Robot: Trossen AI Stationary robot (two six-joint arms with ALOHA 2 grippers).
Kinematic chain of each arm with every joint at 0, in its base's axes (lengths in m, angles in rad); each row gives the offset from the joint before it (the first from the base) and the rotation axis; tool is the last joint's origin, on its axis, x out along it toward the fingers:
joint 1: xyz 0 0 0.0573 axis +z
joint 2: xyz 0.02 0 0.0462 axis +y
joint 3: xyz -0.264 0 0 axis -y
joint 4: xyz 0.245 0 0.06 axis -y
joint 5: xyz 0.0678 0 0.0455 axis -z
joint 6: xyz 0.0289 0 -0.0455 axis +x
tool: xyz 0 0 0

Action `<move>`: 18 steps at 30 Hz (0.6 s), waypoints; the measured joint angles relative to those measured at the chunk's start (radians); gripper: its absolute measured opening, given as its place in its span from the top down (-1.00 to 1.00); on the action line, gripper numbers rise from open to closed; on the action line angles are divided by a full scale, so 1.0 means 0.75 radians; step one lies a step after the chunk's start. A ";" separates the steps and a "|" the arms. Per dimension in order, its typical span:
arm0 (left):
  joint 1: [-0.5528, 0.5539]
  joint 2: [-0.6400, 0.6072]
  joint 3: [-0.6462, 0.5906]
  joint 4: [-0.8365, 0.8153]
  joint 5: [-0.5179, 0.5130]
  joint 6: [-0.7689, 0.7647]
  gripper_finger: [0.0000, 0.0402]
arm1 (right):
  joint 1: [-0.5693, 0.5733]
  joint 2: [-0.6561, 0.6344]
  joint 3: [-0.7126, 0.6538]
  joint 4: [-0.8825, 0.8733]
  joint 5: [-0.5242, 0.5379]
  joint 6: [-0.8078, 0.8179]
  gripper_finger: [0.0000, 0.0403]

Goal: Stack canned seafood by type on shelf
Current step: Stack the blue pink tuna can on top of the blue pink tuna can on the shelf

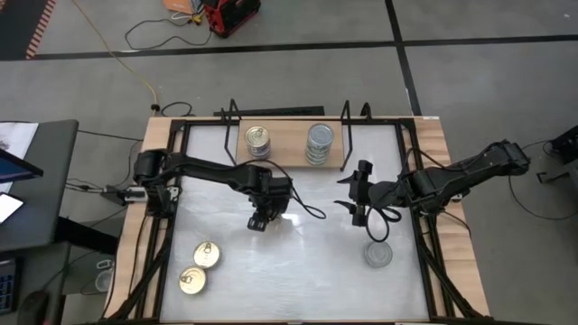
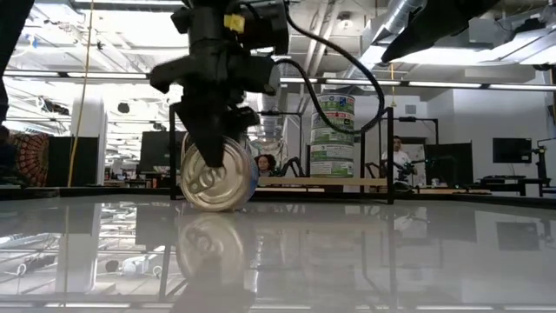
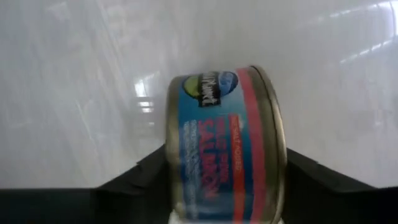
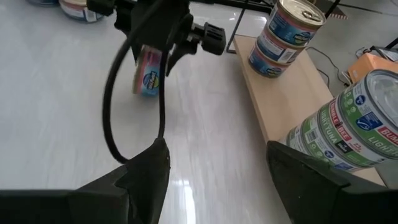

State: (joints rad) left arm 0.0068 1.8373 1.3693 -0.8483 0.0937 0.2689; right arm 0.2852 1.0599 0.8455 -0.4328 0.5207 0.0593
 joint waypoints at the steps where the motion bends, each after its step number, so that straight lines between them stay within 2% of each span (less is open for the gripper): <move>1: 0.000 -0.012 0.000 -0.004 -0.002 -0.004 0.04 | 0.000 0.000 0.000 0.001 0.000 0.000 -0.45; 7: 0.000 -0.069 0.000 -0.066 0.004 -0.026 0.09 | 0.000 0.000 0.000 0.020 0.000 0.001 -0.45; 12: 0.017 -0.199 0.049 -0.187 -0.010 -0.016 0.09 | 0.000 0.000 0.000 0.023 0.000 0.001 -0.45; 18: 0.164 -0.415 0.120 -0.135 -0.131 -0.037 0.09 | 0.000 0.000 0.000 0.037 0.000 -0.006 -0.45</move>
State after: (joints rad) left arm 0.1300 1.5258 1.4593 -0.9492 -0.0047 0.2408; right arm 0.2852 1.0599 0.8455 -0.4048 0.5209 0.0551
